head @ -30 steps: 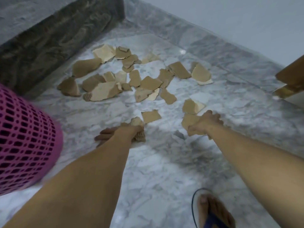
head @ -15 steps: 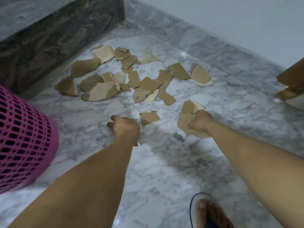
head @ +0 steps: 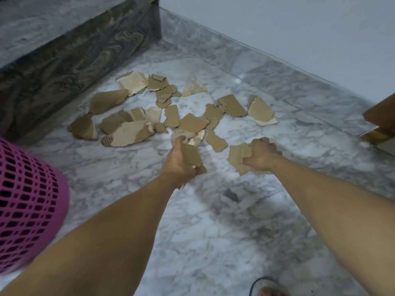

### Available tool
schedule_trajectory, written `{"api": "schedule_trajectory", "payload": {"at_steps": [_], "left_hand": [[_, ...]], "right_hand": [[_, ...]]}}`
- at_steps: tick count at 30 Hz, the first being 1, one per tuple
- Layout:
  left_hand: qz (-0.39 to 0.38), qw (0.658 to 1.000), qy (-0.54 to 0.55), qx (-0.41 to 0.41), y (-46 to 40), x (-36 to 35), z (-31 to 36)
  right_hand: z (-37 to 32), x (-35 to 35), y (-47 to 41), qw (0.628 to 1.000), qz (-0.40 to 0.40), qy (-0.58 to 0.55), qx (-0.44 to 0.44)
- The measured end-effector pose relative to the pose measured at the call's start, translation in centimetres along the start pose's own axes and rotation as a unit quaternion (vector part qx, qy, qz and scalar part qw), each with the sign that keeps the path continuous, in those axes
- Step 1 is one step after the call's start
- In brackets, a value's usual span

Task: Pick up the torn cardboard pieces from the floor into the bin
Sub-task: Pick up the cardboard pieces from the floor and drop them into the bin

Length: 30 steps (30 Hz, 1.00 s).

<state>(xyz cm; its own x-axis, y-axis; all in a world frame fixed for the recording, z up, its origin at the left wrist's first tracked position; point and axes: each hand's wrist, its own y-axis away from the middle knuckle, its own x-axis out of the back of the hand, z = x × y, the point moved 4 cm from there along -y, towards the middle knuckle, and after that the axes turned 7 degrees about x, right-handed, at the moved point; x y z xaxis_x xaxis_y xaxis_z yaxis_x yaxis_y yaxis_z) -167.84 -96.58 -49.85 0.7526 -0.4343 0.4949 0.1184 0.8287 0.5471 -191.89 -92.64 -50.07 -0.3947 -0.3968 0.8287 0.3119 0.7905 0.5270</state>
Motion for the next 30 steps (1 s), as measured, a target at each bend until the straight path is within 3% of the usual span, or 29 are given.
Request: {"api": "schedule_trajectory", "payload": {"at_steps": [5, 8, 15, 24, 30], "left_hand": [[0.02, 0.993, -0.114, -0.02, -1.0, -1.0, -1.3], [0.061, 0.972, -0.225, -0.02, -0.9, -0.6, -1.2], [0.018, 0.991, -0.134, -0.016, -1.9, -0.7, -0.9], [0.064, 0.997, -0.025, -0.029, -6.5, 2.3, 4.1], [0.12, 0.989, -0.084, 0.029, -11.2, 3.6, 5.4]], "right_hand": [[0.1, 0.4, -0.6, 0.999, 0.016, -0.047, 0.001], [0.2, 0.5, -0.6, 0.996, 0.021, -0.084, -0.01], [-0.9, 2.2, -2.3, 0.994, 0.053, -0.091, 0.002], [-2.3, 5.2, -8.6, 0.989, 0.078, -0.124, 0.002], [0.6, 7.5, -13.8, 0.988, 0.087, -0.117, -0.045]]}}
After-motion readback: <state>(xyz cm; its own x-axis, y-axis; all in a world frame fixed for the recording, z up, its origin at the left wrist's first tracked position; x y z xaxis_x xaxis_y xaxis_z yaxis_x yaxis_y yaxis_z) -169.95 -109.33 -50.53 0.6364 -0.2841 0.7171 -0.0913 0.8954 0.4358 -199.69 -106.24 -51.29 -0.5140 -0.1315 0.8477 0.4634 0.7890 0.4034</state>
